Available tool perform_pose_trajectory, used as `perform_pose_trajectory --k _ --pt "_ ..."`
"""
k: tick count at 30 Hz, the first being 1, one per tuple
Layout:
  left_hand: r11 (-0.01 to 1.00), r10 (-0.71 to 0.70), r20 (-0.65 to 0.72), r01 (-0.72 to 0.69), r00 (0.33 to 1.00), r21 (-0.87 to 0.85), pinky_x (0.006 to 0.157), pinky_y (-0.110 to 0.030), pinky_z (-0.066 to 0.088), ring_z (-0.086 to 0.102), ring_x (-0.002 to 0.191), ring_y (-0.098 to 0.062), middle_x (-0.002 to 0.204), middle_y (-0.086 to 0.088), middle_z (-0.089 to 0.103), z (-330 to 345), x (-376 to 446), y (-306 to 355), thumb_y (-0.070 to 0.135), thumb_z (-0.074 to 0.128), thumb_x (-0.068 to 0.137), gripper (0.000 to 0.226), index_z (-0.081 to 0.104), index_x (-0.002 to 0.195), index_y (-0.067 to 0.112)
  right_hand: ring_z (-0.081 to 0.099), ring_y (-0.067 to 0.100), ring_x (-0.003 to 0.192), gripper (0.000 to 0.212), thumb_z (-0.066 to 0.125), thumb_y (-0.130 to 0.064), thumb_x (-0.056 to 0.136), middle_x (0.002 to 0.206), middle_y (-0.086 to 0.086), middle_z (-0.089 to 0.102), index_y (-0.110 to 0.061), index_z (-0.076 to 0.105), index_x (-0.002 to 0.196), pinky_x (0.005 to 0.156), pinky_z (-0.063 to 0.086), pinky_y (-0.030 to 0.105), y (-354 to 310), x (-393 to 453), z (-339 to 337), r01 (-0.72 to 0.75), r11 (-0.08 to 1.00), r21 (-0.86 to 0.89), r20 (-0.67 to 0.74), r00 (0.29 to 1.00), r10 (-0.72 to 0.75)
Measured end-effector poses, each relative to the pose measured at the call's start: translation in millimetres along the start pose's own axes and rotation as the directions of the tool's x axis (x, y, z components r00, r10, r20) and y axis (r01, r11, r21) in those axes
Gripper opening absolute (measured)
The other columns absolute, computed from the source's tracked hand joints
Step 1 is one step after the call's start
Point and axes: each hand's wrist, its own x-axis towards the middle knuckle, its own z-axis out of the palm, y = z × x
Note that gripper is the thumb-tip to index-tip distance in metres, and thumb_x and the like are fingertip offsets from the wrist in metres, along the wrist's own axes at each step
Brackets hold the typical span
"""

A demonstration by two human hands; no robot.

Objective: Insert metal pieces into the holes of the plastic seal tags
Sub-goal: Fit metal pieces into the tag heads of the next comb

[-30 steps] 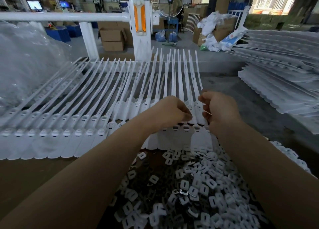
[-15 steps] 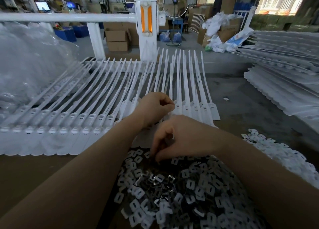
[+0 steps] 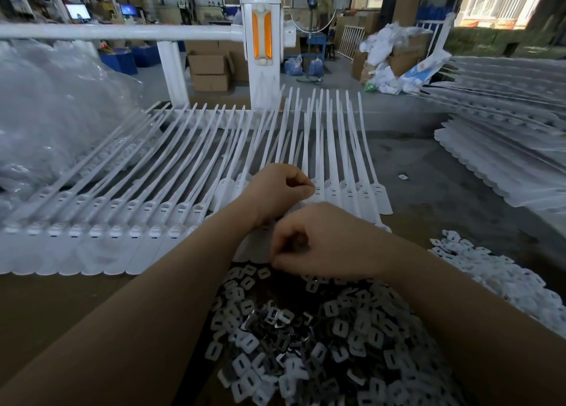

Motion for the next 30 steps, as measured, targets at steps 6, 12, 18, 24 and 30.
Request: perform_pose_trajectory --k 6,12,18,24,30 --pt "0.988 0.037 0.079 -0.024 0.996 -0.153 0.074 -0.026 0.051 0.062 0.078 -0.009 0.085 0.003 0.071 -7 -2 7 0.023 0.058 0.098 0.013 0.070 0.094 0.020 0.055 0.004 0.057 0.010 0.064 -0.028 0.089 0.078 -0.001 0.071 -0.027 0.069 0.080 0.051 0.046 0.017 26 -5 -21 -0.326 0.835 0.444 -0.369 0.782 0.502" --pt "0.956 0.098 0.092 -0.068 0.991 -0.286 0.062 -0.014 0.043 0.059 0.068 -0.001 0.074 0.012 0.069 -9 -3 15 0.019 0.058 0.098 0.014 0.070 0.093 0.021 0.052 0.019 0.073 0.018 0.061 -0.030 0.093 0.096 0.016 0.070 -0.015 0.069 0.088 0.050 0.041 0.022 36 -9 -28 -0.392 0.762 0.514 -0.369 0.701 0.610" --pt "0.956 0.095 0.097 -0.064 0.991 -0.287 0.062 -0.014 0.043 0.061 0.068 -0.001 0.074 0.010 0.070 -9 -3 17 0.019 0.062 0.095 0.010 0.071 0.090 0.023 0.054 0.015 0.072 0.015 0.057 -0.029 0.095 0.099 0.013 0.070 -0.018 0.067 0.092 0.056 0.043 0.021 34 -9 -28 -0.380 0.788 0.484 -0.376 0.723 0.580" --pt "0.962 0.054 0.090 -0.028 0.994 -0.270 0.056 -0.010 0.044 0.060 0.065 0.001 0.071 0.010 0.070 -10 -2 18 0.021 0.066 0.092 0.008 0.072 0.088 0.023 0.055 0.004 0.069 0.014 0.054 -0.029 0.097 0.084 -0.009 0.067 -0.024 0.064 0.088 0.059 0.040 0.020 35 -8 -28 -0.360 0.773 0.522 -0.395 0.701 0.594" --pt "0.969 -0.003 0.089 0.025 0.996 -0.246 0.052 -0.007 0.041 0.057 0.059 0.004 0.068 0.009 0.066 -6 -2 23 0.021 0.066 0.092 0.012 0.073 0.092 0.012 0.054 0.009 0.071 0.015 0.058 -0.027 0.094 0.082 -0.006 0.067 -0.020 0.068 0.085 0.062 0.039 0.023 40 -7 -28 -0.346 0.704 0.620 -0.380 0.653 0.655"
